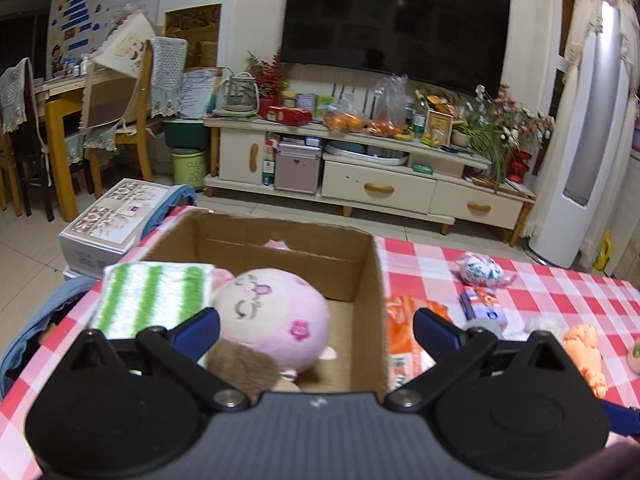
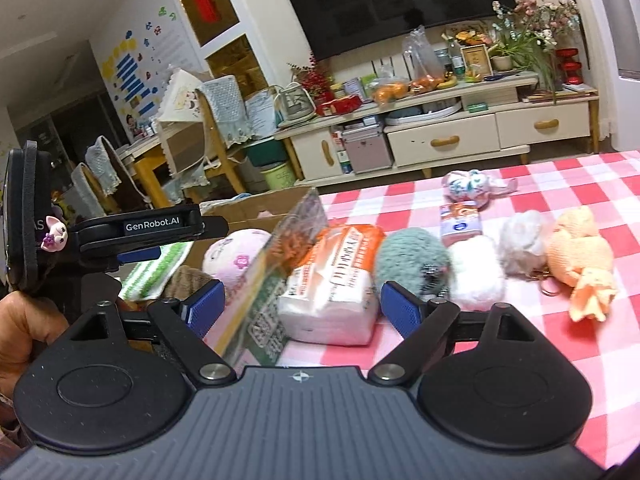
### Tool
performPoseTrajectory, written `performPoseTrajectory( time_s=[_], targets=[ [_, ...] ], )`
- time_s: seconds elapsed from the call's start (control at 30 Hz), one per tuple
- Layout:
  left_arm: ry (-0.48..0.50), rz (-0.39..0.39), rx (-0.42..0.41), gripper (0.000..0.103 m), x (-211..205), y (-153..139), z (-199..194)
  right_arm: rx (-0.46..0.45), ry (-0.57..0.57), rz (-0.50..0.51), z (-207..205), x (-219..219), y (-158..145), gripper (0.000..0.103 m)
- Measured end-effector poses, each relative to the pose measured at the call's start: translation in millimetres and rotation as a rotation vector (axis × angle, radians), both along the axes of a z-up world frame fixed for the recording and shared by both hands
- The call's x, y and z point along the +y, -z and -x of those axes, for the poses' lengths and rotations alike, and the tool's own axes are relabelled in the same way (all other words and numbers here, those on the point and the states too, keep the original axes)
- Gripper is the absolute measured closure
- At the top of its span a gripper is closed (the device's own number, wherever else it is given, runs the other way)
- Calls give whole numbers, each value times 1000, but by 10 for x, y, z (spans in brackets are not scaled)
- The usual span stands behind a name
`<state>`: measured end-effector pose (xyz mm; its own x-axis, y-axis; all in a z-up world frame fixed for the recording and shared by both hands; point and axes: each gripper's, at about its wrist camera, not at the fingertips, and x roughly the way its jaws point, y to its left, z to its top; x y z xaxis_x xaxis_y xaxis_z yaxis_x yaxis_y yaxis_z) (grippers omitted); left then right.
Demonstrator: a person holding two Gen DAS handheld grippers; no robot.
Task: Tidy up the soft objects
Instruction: 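Move both open tools back from the box to the table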
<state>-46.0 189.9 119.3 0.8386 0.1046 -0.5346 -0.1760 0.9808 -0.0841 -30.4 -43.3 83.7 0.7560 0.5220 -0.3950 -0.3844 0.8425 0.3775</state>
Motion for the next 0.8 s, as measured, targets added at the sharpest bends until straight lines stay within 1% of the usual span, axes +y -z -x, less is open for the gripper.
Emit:
performPoseTrajectory(
  time_s=[0.37,0.8],
  targets=[
    [63,-36,24,1,-344,59,-57,-11,72,18,56,-146,38,0],
    [124,-63,46,1,-701,157,-149,11,172,-9,53,-399,130,0]
  ],
)
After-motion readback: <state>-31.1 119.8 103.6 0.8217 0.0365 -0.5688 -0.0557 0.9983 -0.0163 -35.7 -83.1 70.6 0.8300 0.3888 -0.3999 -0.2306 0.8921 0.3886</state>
